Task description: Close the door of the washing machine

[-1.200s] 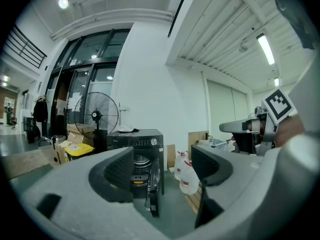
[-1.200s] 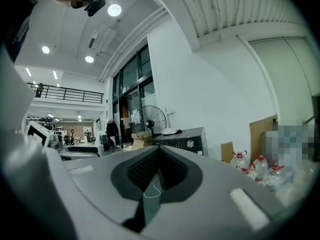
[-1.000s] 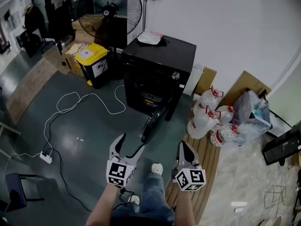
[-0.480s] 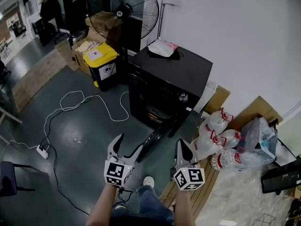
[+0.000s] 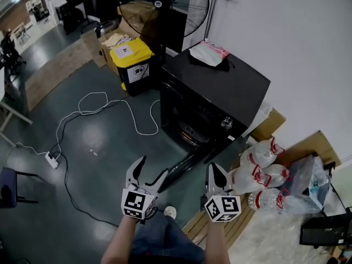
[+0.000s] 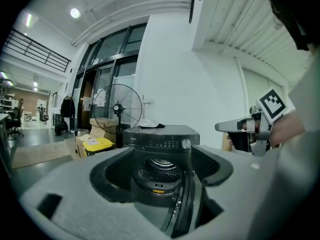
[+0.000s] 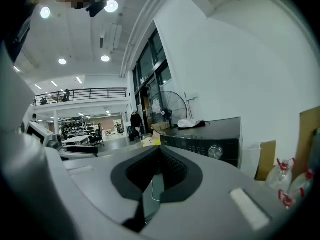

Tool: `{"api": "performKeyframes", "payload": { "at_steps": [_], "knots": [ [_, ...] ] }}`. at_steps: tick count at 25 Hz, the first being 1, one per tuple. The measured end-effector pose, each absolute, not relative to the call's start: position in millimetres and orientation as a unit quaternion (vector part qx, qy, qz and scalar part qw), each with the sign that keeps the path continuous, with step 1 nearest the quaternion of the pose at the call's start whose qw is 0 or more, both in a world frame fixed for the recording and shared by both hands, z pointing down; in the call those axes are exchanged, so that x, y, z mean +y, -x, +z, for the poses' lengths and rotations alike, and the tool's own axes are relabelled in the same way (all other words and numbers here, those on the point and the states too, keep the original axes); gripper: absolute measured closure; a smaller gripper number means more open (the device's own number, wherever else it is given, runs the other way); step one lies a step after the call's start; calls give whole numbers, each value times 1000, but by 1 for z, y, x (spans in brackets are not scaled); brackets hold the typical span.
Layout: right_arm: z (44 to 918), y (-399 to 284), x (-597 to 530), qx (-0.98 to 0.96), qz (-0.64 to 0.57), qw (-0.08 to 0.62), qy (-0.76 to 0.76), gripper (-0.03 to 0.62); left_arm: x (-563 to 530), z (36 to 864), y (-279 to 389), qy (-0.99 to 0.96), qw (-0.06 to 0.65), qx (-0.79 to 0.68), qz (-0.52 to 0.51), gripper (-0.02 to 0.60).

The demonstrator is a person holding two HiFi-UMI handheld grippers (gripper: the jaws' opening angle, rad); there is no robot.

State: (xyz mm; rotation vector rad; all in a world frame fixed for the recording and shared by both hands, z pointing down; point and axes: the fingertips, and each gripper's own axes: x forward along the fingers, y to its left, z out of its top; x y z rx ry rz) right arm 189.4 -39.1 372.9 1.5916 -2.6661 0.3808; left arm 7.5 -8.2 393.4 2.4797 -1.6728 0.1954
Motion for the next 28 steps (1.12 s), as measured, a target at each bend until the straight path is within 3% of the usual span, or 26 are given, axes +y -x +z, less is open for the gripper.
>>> {"api": "performKeyframes", "payload": {
  "at_steps": [10, 19, 28],
  "knots": [
    [412, -165, -63, -864, 152, 39, -478, 583, -16, 438, 1, -826, 99, -545, 102, 235],
    [498, -144, -68, -874, 181, 71, -446, 583, -1, 540, -26, -848, 131, -491, 151, 238],
    [575, -126, -60, -885, 195, 90, -412, 583, 43, 671, -54, -854, 164, -442, 222, 310]
  ]
}}
